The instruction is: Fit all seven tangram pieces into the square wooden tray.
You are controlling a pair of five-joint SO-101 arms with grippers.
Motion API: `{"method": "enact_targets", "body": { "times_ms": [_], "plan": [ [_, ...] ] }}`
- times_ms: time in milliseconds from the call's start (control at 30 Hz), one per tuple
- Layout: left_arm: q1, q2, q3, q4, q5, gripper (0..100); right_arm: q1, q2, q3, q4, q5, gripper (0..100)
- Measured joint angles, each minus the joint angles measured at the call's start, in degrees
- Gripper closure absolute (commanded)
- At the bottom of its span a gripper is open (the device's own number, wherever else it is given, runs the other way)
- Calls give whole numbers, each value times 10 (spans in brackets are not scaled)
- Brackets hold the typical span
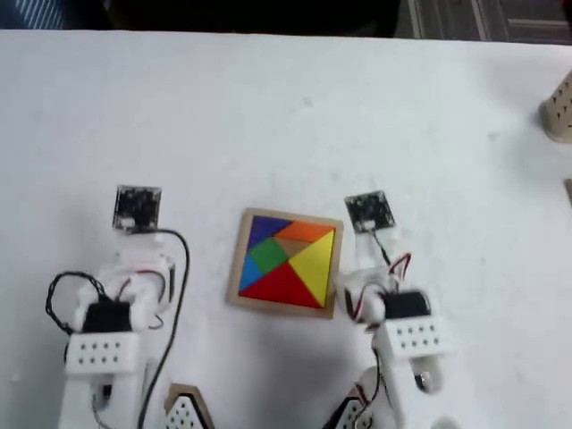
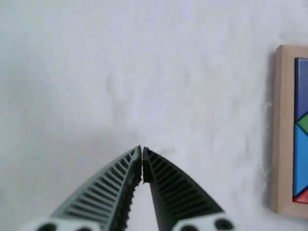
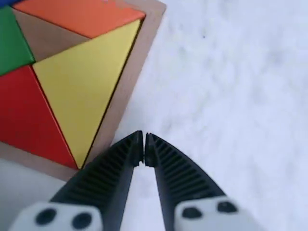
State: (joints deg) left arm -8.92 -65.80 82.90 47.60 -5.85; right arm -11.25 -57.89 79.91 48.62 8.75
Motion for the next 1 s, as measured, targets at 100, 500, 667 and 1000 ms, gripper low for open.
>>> {"method": "enact_targets", "body": {
  "times_ms": [100, 500, 667, 1000],
  "plan": [
    [0, -58, 40, 27, 0, 977, -3, -68, 68, -19, 47, 981],
    [-1, -360, 131, 200, 0, 976, 0, -295, 127, 175, 63, 981],
    [-8, -382, 141, 237, 0, 976, 1, -383, 155, 215, 63, 981],
    [-11, -382, 142, 258, 0, 976, 2, -443, 164, 236, 62, 981]
  ]
}}
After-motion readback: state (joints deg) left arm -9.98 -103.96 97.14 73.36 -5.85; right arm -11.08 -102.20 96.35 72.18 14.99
